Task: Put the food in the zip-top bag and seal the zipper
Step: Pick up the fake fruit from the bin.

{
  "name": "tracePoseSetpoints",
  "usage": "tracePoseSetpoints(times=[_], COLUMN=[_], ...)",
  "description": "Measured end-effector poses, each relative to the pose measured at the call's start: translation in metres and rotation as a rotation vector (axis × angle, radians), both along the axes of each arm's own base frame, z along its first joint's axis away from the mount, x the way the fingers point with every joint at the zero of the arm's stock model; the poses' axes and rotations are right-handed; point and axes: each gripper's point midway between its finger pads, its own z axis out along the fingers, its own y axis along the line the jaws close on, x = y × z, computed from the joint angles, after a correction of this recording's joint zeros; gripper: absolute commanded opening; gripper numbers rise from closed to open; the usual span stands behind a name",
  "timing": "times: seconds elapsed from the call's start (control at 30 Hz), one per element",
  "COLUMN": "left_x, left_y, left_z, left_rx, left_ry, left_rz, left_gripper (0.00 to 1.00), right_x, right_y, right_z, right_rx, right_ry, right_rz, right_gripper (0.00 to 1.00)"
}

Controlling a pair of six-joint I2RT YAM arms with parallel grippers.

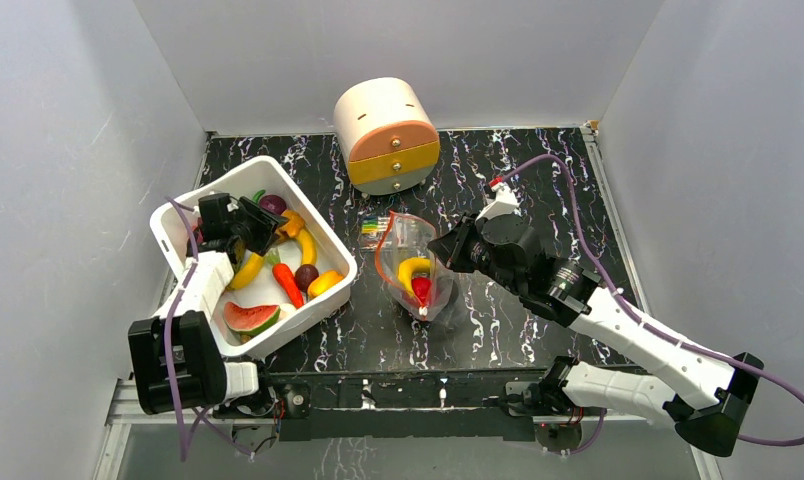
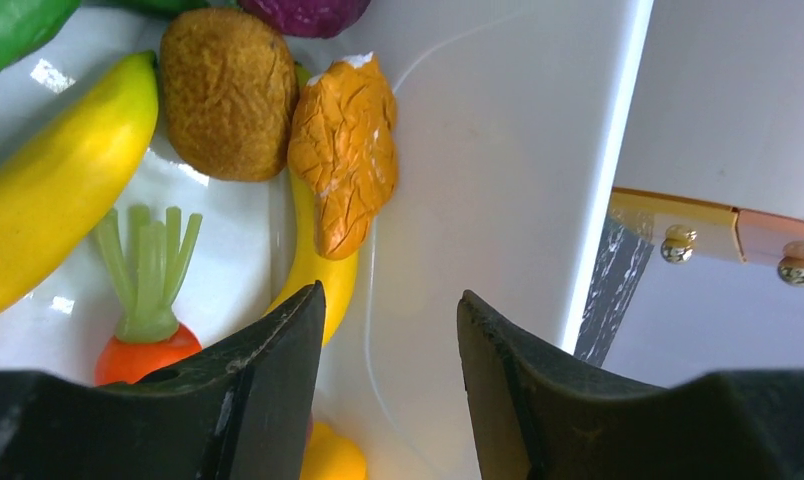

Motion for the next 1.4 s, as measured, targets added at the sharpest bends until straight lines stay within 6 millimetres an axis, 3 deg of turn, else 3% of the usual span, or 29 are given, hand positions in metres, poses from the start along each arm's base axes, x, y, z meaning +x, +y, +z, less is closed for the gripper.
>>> tracePoseSetpoints(times=[0.13, 0.47, 0.73, 0.97, 1.2, 1.4], left_x=[0.010, 0.018, 0.022, 0.027, 0.033, 0.033], left_y=[0.004, 0.005, 0.004, 0.002, -0.001, -0.001], left_z=[0.000, -0.037, -0.049, -0.053, -0.049, -0.048], left_rx=[-0.009, -0.046, -0.070, -0.105, -0.140, -0.144], left_ry=[-0.026, 0.043, 0.055, 0.047, 0.021, 0.020], left_rz=[0.021, 0.044, 0.057, 0.074, 0.077, 0.077], left_gripper=[0.50, 0.53, 0.51, 0.37, 0.14, 0.01], right_x=[0.000, 0.000, 0.000, -0.001, -0.001, -0.002], right_y=[0.000, 0.000, 0.000, 0.000, -0.001, -0.002], right_z=[0.000, -0.001, -0.002, -0.002, -0.003, -0.001], right_rx=[-0.001, -0.003, -0.001, 0.006, 0.003, 0.007], right_ry=[0.001, 0.003, 0.010, 0.016, 0.020, 0.016], right_rz=[0.000, -0.001, -0.003, -0.007, -0.007, -0.010], right_gripper=[0.00, 0.00, 0.00, 0.00, 0.00, 0.00])
